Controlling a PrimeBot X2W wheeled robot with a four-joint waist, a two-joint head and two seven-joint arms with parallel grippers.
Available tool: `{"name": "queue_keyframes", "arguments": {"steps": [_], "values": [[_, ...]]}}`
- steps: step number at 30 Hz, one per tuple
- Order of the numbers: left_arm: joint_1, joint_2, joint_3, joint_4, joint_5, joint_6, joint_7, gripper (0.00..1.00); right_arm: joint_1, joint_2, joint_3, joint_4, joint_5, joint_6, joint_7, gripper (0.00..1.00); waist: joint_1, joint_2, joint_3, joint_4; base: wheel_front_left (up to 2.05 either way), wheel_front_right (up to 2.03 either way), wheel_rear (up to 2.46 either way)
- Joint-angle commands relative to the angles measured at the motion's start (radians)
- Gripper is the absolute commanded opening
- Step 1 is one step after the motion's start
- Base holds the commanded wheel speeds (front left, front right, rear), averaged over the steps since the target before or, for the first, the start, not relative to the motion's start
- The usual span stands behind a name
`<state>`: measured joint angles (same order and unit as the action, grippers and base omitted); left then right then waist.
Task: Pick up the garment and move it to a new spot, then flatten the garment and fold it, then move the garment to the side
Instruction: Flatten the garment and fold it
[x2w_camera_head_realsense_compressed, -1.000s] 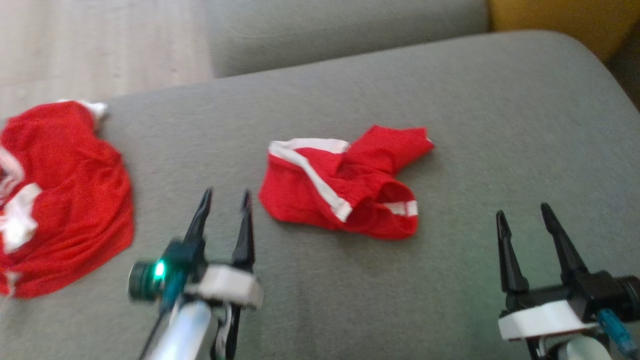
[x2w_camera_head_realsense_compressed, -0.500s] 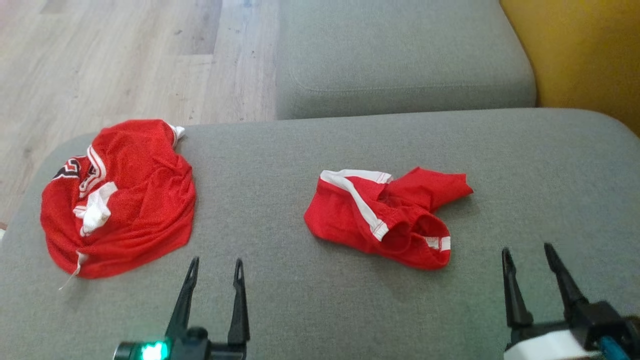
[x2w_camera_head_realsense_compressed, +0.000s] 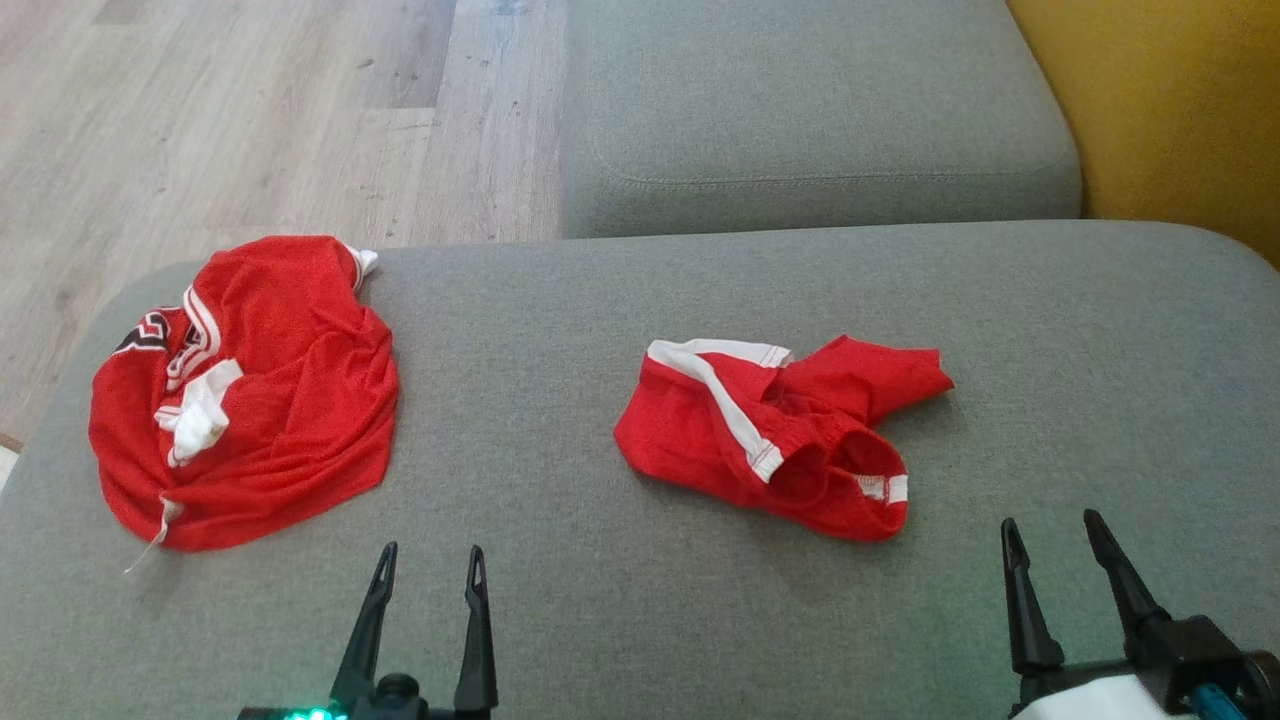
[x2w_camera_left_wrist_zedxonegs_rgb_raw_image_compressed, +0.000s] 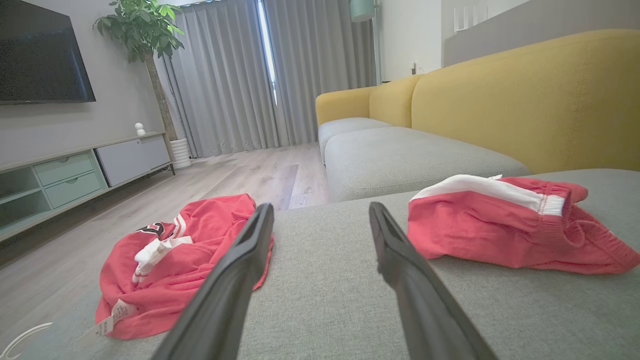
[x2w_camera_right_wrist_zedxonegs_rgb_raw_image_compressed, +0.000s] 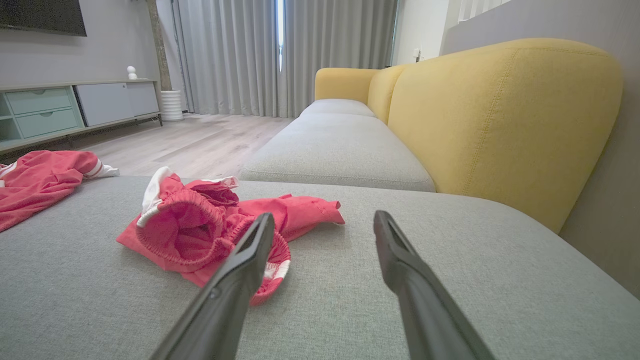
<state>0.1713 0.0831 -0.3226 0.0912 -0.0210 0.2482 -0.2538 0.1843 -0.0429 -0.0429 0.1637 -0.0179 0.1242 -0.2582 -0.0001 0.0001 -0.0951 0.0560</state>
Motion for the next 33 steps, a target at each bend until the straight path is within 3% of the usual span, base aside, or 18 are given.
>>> {"name": "queue_keyframes", "arguments": {"steps": [1,21,33], "values": [[-0.031,-0.005,0.035,-0.029,-0.001,0.012,-0.008,1.0,-0.034,-0.007,0.02,-0.026,0.003,0.007,-0.004,1.0,0.0001,-0.0001,0.0,0.0,0.0,0.0,0.0],[-0.02,-0.016,0.043,-0.017,-0.006,0.013,-0.008,1.0,-0.031,-0.007,0.031,-0.03,-0.019,0.007,-0.004,1.0,0.0001,-0.0001,-0.008,-0.009,0.0,0.0,0.0],[-0.103,-0.022,-0.026,0.013,0.012,-0.034,-0.008,1.0,-0.038,-0.007,0.033,-0.059,-0.034,0.007,-0.004,1.0,0.0001,-0.0001,0.022,-0.083,0.0,0.0,0.0]]}}
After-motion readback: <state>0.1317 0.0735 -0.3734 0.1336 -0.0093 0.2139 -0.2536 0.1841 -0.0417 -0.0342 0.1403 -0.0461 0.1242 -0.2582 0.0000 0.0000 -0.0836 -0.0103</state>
